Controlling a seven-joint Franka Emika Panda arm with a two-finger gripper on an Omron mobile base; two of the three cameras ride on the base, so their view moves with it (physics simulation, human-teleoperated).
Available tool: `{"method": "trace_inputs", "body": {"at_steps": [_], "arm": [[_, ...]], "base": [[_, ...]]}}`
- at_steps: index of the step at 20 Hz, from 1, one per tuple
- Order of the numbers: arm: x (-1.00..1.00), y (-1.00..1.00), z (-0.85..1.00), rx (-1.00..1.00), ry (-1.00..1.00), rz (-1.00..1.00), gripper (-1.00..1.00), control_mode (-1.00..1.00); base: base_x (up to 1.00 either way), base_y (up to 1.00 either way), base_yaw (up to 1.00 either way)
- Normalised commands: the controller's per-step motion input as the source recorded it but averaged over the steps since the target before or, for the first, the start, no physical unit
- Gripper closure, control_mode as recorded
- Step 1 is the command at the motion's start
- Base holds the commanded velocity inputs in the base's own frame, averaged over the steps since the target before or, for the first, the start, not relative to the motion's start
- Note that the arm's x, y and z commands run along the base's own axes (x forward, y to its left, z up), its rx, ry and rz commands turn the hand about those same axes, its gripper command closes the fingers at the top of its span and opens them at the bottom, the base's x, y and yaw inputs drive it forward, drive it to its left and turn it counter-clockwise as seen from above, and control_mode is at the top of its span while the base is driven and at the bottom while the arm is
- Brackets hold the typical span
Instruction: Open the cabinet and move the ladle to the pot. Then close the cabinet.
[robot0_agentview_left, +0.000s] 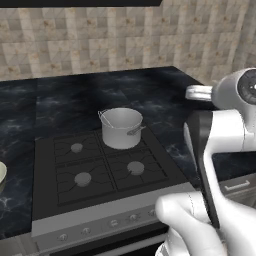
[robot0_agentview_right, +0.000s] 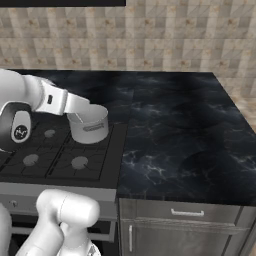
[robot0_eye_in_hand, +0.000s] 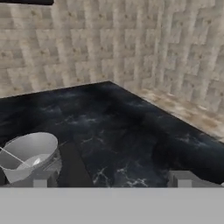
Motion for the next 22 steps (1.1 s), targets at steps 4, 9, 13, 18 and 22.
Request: {"method": "trace_inputs", "body": {"at_steps": [4, 9, 13, 18, 22], "arm": [[-0.32, 0.0, -0.04, -0.25, 0.12, 0.38, -1.0, -1.0], [-0.75, 0.04, 0.0, -0.2, -0.14, 0.09, -1.0, -1.0], [-0.88, 0.07, -0.01, 0.02, -0.23, -0.15, -1.0, -1.0], [-0.41, 0.14, 0.0, 0.07, -0.15, -0.19, -1.0, -1.0], [0.0, 0.01, 0.09, 0.12, 0.03, -0.01, -1.0, -1.0]], "base": [[0.0, 0.0, 0.0], [0.0, 0.0, 0.0], [0.0, 0.0, 0.0], [0.0, 0.0, 0.0], [0.0, 0.0, 0.0]]}}
